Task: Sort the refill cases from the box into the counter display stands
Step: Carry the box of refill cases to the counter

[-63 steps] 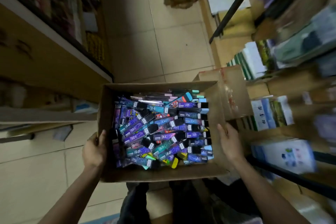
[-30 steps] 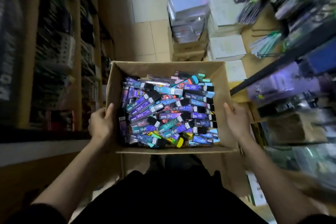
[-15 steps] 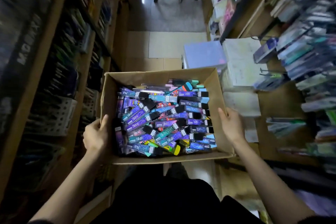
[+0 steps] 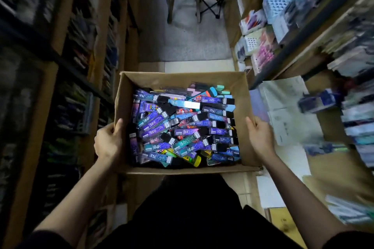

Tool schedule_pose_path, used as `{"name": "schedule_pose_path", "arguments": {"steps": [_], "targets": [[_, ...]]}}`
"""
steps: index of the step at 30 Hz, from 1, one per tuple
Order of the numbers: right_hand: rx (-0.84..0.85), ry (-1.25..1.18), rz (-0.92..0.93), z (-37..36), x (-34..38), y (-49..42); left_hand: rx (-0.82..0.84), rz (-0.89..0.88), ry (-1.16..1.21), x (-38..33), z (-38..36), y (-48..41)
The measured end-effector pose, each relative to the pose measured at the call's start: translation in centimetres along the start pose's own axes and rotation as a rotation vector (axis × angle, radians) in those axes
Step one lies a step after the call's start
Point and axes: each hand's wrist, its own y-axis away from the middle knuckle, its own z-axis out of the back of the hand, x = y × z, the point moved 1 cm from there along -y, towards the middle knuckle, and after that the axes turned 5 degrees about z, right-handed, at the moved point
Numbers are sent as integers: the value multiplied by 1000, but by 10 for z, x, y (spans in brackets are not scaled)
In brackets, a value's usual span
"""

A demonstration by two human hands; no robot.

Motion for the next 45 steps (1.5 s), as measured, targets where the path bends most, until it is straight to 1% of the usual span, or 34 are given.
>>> {"name": "schedule_pose_path", "arguments": {"steps": [7, 12, 17, 23, 28, 33, 39, 45], "targets": [[-43, -21, 14, -19, 60, -134, 19, -15, -9, -105, -31, -112], [-39, -8, 60, -29, 98, -252, 23, -7, -48, -185, -63, -189], [-17, -17, 56, -28, 142, -360, 13, -28, -69, -272, -91, -263], [-91, -10, 74, -34, 195, -475, 38, -56, -61, -368, -126, -354], [-112, 52, 0, -50, 225, -573, 75, -95, -56, -446, -161, -446], [-152, 42, -73, -61, 266, -663, 147, -132, -29, -534, -184, -536], [-175, 2, -117, -67, 315, -772, 167, -148, -10, -631, -213, -626], [-144, -21, -138, -76, 343, -891, 171, -123, -33, -711, -259, -707]]}}
